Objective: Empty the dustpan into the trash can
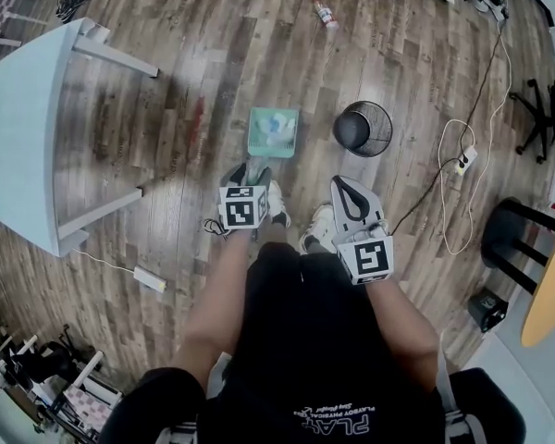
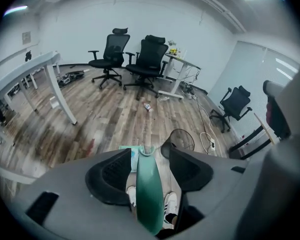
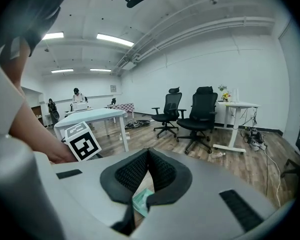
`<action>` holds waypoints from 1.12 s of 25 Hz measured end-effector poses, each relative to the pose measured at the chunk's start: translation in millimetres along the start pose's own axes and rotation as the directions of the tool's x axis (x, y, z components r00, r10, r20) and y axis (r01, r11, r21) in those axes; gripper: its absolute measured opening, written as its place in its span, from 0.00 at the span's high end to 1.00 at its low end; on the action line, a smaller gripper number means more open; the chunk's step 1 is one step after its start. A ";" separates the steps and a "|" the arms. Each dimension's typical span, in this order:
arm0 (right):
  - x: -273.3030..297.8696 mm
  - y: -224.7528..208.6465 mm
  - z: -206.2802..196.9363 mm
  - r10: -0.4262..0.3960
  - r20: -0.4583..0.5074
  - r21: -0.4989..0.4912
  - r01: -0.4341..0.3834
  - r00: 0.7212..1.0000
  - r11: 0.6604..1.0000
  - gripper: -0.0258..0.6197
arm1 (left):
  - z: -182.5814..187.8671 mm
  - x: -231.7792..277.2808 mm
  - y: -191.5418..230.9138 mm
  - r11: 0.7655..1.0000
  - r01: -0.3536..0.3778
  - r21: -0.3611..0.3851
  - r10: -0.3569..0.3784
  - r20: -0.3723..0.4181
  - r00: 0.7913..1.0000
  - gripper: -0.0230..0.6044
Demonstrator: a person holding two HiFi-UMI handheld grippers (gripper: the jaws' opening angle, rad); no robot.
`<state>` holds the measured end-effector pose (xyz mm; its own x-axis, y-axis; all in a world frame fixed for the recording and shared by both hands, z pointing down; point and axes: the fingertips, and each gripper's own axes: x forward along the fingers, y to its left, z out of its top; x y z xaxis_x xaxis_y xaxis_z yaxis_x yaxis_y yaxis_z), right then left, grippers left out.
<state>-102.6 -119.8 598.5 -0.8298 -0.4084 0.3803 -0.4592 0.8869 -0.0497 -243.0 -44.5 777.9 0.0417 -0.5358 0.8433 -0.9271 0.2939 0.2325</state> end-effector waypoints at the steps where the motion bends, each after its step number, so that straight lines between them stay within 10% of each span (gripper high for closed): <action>1: 2.7 -0.9 -3.2 0.000 -0.002 0.006 0.000 1.000 1.000 0.93 | -2.4 4.9 2.0 1.000 -0.012 -0.001 0.012 -0.017 1.000 0.57; 28: 5.8 -10.5 -47.9 -0.010 -0.064 0.047 0.013 0.998 0.999 0.93 | -21.7 54.1 15.9 0.996 -0.021 -0.087 0.014 -0.086 0.996 0.67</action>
<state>-87.4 -121.1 645.4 -0.8031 -0.4023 0.4395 -0.4844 0.8704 -0.0885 -247.4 -51.7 837.7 0.0608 -0.4612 0.8852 -0.8919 0.3730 0.2556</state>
